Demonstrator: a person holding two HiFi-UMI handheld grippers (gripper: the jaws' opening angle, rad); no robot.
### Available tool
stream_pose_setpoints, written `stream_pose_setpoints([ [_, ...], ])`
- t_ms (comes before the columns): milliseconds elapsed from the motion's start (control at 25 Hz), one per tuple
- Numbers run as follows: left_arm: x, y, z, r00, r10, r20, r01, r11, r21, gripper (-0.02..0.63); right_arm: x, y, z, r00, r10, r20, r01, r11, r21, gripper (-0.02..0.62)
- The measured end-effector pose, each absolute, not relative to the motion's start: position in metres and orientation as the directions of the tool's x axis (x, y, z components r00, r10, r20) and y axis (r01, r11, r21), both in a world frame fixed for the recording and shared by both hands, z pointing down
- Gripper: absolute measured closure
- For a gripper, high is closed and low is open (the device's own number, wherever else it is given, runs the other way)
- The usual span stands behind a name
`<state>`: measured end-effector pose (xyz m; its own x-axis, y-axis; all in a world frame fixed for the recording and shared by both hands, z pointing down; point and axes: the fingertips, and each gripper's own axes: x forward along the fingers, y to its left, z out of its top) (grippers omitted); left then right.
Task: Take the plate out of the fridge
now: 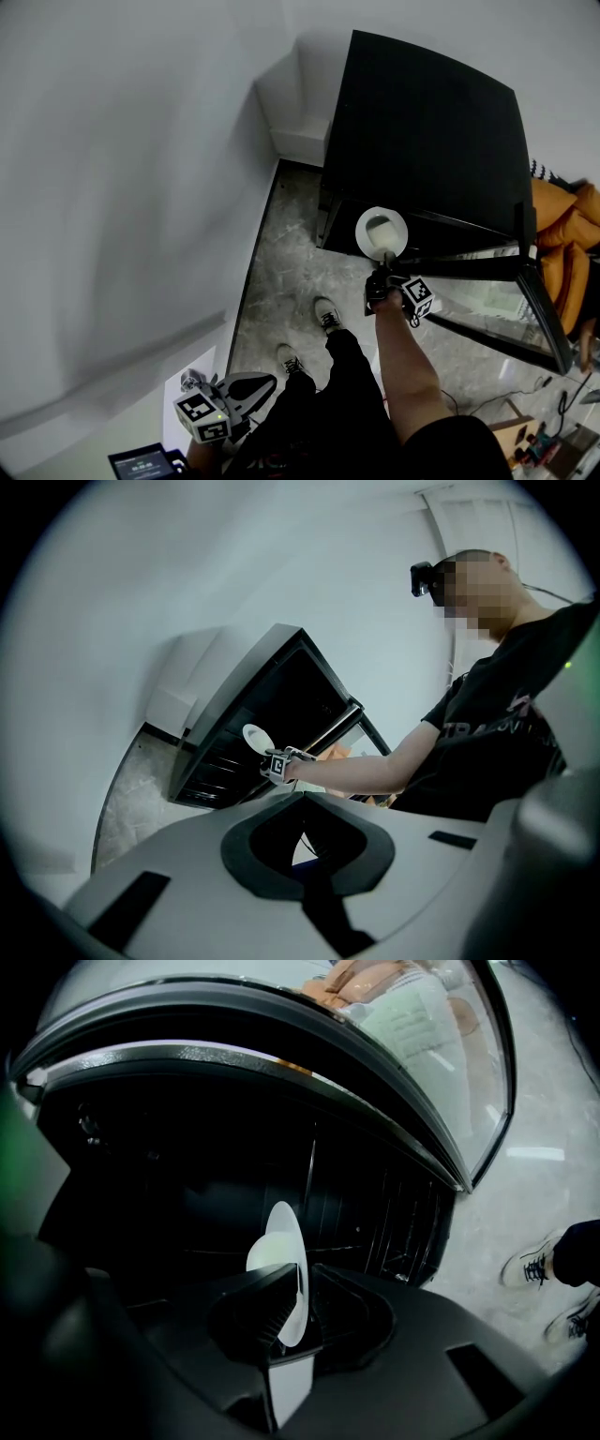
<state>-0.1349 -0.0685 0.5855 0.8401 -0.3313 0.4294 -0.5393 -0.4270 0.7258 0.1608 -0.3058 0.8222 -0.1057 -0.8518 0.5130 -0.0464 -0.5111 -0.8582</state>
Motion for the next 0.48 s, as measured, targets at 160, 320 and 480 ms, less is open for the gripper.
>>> stream_pose_setpoints([
  [160,-0.132,-0.068,0.588,0.840,-0.328,0.432,-0.540,-0.426,0.726,0.607,0.159,-0.319,0.826,-0.119,-0.859,0.498,-0.033,-0.498,-0.867,0.561],
  [320,-0.129,-0.067,0.586,0.843,-0.319,0.432,-0.536,-0.435,0.724,0.607,0.157,-0.321,0.825,-0.144,-0.862,0.485,-0.048,-0.484,-0.874,0.565],
  [480,-0.128,-0.064,0.582,0.849,-0.307,0.429,-0.527,-0.457,0.716,0.607,0.156,-0.309,0.813,-0.159,-0.861,0.483,-0.081,-0.476,-0.876,0.571],
])
